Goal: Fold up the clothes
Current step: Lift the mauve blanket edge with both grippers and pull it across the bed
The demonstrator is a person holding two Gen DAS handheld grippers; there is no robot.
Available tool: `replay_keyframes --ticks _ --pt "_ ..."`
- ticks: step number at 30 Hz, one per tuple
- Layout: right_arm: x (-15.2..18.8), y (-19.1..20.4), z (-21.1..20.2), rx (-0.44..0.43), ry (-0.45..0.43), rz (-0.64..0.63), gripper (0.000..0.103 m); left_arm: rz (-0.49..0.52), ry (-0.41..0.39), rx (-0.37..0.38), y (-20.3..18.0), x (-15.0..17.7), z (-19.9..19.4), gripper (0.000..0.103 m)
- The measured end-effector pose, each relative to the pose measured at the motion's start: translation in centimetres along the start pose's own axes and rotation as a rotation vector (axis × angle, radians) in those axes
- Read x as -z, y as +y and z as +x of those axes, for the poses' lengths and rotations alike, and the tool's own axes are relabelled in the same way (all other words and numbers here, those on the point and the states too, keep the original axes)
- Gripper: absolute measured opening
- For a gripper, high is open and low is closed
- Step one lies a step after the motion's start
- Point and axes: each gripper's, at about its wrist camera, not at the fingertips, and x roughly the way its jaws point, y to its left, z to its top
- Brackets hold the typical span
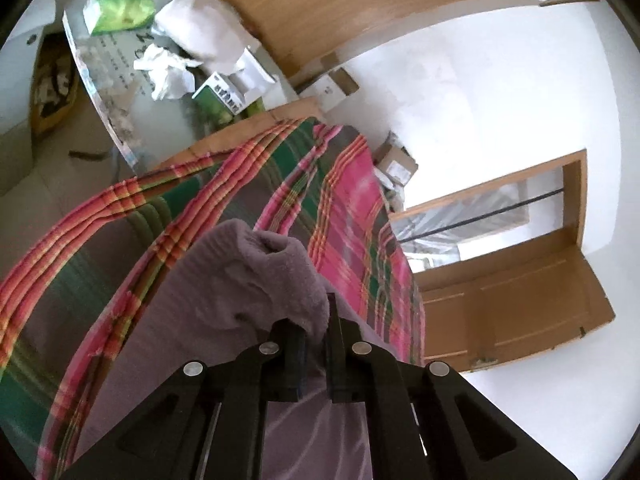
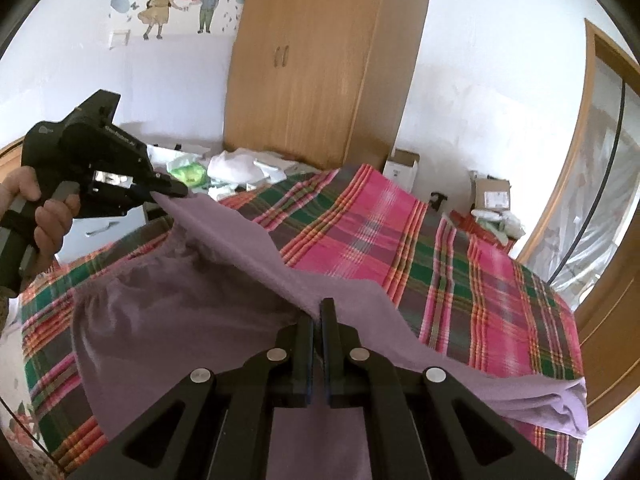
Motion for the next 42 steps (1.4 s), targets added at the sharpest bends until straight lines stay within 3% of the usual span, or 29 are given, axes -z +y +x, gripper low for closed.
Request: replay_keyframes --ticks 11,19,33,42 --pt "1.2 3.1 -4.8 0.038 -0.069 -0.074 0.003 0.010 -0.041 0.021 0.5 3.3 -3.7 0.006" --pt "3.4 4.8 -6.3 0.025 -0.060 -0.071 0.003 0.023 -0.060 0.013 1.5 5.5 -5.5 0.006" --pt "8.6 6.6 -5.1 -0.035 0.040 -0.015 0.003 -0.021 -0.044 -0.070 6.5 9.7 -5.8 0.006" --pt "10.6 7.1 -4.0 -0.054 0.091 0.007 0.003 -0.031 -0.047 -0.091 7.6 10.9 -5.9 0.006"
